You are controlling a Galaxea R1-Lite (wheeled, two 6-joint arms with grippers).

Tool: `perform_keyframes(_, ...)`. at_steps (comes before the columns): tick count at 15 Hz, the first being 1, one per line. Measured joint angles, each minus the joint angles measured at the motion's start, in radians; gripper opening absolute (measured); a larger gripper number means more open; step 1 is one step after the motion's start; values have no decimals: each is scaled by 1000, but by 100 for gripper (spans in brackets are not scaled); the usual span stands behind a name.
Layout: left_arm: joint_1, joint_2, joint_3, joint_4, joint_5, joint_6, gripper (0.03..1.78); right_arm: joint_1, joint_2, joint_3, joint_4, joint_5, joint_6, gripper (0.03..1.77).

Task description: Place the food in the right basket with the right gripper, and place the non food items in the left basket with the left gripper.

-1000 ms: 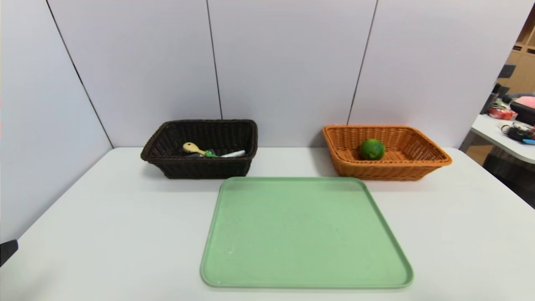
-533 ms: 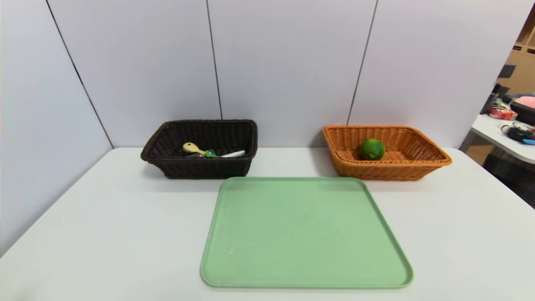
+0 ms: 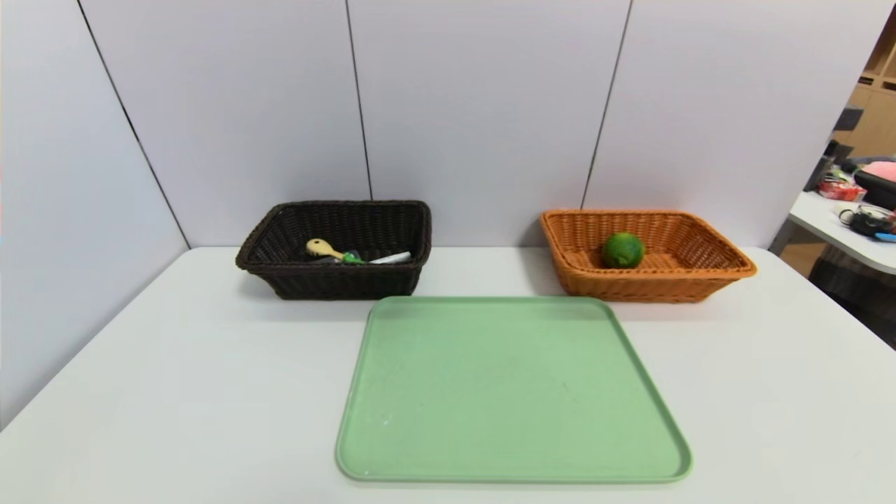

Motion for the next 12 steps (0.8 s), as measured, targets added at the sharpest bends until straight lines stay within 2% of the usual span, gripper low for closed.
perform_keyframes(3,56,-108,42,-6,-104,101,169,-4,-40,7,16,-5,-19,169)
perform_keyframes(8,69,-168,40,-15,-184,106,169,-17,-58,-50,19,-17,-18,169)
perform_keyframes(10,70,-172,38,-11,-214,107,169,-83,-58,-68,17,6,-34,169)
perform_keyframes(12,70,-173,35,-14,-241,109,169,-140,-66,-72,16,55,-44,169)
